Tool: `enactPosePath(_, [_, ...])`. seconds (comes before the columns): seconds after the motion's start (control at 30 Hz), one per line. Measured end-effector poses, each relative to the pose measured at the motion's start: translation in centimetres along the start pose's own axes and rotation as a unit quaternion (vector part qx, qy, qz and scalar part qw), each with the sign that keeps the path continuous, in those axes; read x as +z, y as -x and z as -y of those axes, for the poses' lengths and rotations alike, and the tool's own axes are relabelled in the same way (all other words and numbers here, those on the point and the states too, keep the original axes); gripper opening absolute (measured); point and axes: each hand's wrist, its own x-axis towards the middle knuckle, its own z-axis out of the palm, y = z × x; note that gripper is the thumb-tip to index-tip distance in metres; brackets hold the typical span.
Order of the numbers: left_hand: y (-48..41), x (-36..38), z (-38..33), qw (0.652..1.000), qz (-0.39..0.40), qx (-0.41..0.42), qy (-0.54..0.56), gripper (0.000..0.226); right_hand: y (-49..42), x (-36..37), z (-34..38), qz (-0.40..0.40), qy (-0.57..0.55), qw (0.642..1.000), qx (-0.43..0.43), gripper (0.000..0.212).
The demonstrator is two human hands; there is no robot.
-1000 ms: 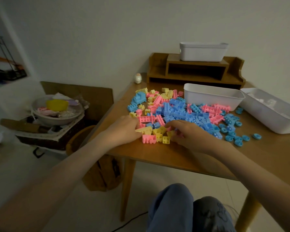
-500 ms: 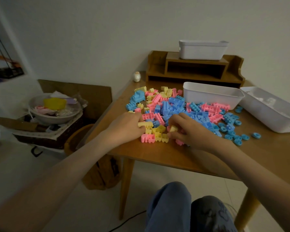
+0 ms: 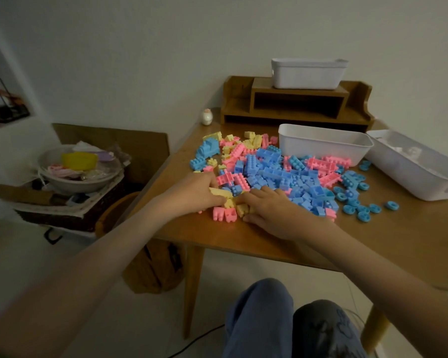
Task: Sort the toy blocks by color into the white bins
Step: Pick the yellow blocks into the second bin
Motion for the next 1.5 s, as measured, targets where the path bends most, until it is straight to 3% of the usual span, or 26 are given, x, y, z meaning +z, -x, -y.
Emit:
enactPosePath(0.13, [0.1, 0.1, 0.0, 0.999, -0.023, -0.015, 0.045, 0.021, -0.6, 0.2, 0.1, -0.025, 0.003, 1.0, 0.007, 0.038])
enactPosePath(0.3, [0.3, 0.3, 0.3, 0.996, -0.077, -0.012, 0.049, 0.036, -0.3, 0.4, -0.1, -0.052, -0.076, 0.996, 0.019, 0.03])
enactPosePath(0.47, [0.2, 0.0, -0.2, 0.986, -0.054, -0.047, 0.152, 0.029, -0.1, 0.2, -0.7, -0.126, -0.202, 0.971, 0.032, 0.017])
enactPosePath(0.6, [0.1, -0.2, -0.5, 0.965, -0.03, -0.062, 0.252, 0.025, 0.0, -0.4, -1.1, -0.139, -0.249, 0.957, 0.055, 0.013])
enactPosePath(0.83, [-0.2, 0.2, -0.9, 0.993, 0.01, -0.054, 0.108, 0.027, 0.2, -0.9, -1.3, -0.119, -0.23, 0.964, 0.067, 0.017])
enactPosePath(0.9, [-0.4, 0.5, -0.9, 0.996, 0.011, -0.038, 0.083, 0.037, 0.1, -0.7, -1.3, -0.116, -0.223, 0.966, 0.065, 0.019])
enactPosePath(1.0, [-0.6, 0.5, -1.3, 0.997, 0.03, -0.024, 0.06, 0.071, 0.1, -0.7, -1.4, -0.109, -0.225, 0.966, 0.069, 0.019])
enactPosePath(1.07, [-0.6, 0.4, -1.7, 0.999, 0.038, -0.019, 0.026, 0.079, 0.1, -0.7, -1.5, -0.1, -0.232, 0.965, 0.077, 0.018])
enactPosePath(1.3, [-0.4, 0.0, -2.9, 0.999, 0.041, -0.008, -0.023, 0.075, 0.2, -1.4, -2.1, -0.119, -0.221, 0.965, 0.081, 0.018])
enactPosePath(1.5, [-0.6, -0.2, -3.4, 0.995, 0.046, 0.032, -0.082, 0.054, -0.2, -1.5, -2.9, -0.101, -0.181, 0.975, 0.08, 0.021])
